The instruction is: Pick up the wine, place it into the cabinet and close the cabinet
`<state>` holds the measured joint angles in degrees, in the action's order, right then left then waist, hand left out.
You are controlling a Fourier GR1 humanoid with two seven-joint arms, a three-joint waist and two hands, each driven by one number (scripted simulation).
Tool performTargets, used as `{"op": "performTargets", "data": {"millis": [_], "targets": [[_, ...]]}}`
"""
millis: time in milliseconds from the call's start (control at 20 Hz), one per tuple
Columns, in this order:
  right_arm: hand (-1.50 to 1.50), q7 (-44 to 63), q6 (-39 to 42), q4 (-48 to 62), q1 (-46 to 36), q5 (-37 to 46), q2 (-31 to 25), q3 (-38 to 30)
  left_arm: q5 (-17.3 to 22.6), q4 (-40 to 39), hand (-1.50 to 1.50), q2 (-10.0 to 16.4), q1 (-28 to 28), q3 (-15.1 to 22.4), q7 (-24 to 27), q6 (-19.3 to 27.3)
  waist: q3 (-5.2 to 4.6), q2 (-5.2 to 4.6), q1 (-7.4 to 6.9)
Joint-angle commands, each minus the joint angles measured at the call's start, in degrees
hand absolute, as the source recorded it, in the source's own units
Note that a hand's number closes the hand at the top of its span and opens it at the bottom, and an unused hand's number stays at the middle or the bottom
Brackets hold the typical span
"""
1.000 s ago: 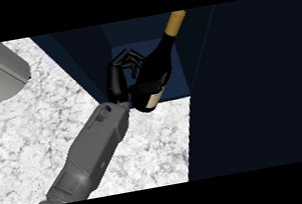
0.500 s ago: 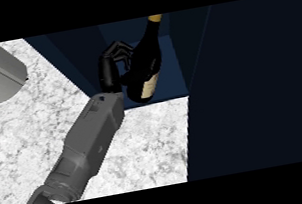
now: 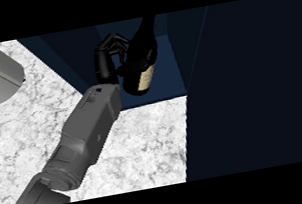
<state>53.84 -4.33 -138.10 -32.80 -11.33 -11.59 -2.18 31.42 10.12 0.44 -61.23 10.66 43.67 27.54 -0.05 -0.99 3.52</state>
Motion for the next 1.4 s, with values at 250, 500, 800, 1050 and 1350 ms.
{"op": "performTargets", "data": {"millis": [250, 500, 800, 1050, 1350], "targets": [[-1.5, -0.2, 0.5, -2.9, 0.4, -1.3, 1.0, 1.8, -2.5, -6.5, 1.5, 0.1, -2.9, 0.2, -0.3, 6.4, -0.03, -0.69, 1.11], [-1.5, 1.2, 0.3, -2.8, -0.7, -3.2, 0.1, -0.9, -2.5, -7.6, 1.5, 2.3, -4.6, -0.3, -3.4, 4.8, -0.01, -0.57, 1.28], [-1.5, 1.4, 1.3, -3.4, -1.0, -5.4, -0.5, -2.4, -2.1, -8.0, 1.5, 2.0, -2.5, -1.1, -2.6, 4.8, -0.01, -1.08, 2.57], [-1.5, 0.1, 0.0, -1.8, -2.5, -2.4, 1.0, -1.0, 1.9, -5.7, 1.5, 1.1, -0.5, -5.3, -2.4, -2.6, -0.12, -1.17, 1.99], [-1.5, -0.2, 0.6, -0.4, -3.6, -3.5, 1.1, -1.1, 3.9, -5.6, 1.5, -0.4, 0.8, -7.3, -3.2, -6.6, -0.11, -1.23, 2.79]]}}
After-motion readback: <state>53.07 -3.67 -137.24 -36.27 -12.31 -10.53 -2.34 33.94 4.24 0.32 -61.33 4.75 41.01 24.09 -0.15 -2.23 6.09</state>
